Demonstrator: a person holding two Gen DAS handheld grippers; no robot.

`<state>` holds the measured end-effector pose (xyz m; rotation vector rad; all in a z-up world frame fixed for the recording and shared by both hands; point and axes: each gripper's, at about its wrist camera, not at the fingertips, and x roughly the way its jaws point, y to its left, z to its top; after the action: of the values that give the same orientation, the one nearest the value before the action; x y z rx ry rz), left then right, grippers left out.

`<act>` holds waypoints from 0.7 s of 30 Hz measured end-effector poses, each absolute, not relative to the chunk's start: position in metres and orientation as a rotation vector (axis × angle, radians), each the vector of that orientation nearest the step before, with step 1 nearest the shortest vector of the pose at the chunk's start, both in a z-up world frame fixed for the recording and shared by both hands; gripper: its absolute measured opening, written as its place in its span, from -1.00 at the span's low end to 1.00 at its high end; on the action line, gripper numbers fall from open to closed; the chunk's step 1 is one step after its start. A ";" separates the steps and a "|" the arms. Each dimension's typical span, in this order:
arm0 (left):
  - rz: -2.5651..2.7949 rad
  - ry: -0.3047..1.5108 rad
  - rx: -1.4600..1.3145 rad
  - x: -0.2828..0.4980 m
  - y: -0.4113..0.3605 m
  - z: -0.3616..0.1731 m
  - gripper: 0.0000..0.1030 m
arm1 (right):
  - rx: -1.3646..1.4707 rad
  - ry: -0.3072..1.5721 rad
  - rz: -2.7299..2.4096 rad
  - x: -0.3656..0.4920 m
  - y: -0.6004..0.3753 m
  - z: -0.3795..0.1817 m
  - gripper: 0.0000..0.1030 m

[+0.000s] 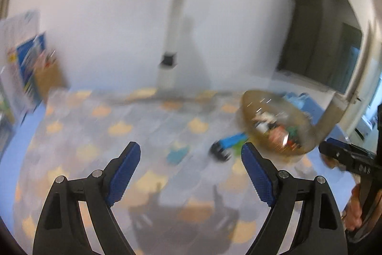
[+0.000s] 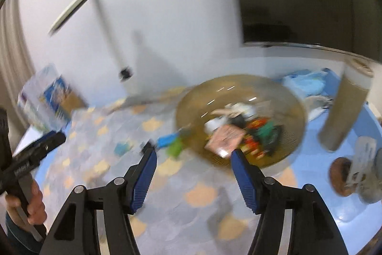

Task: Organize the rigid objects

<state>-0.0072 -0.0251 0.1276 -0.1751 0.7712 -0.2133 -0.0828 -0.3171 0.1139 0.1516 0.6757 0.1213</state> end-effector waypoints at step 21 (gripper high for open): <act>-0.069 1.054 -0.014 -0.018 -0.029 0.009 0.76 | -0.011 0.882 0.133 -0.066 -0.244 -0.016 0.38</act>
<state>-0.0179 -0.0292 0.0095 -0.0140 1.0544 -0.0687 -0.0660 -0.2443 -0.0165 -0.0110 0.8820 0.1327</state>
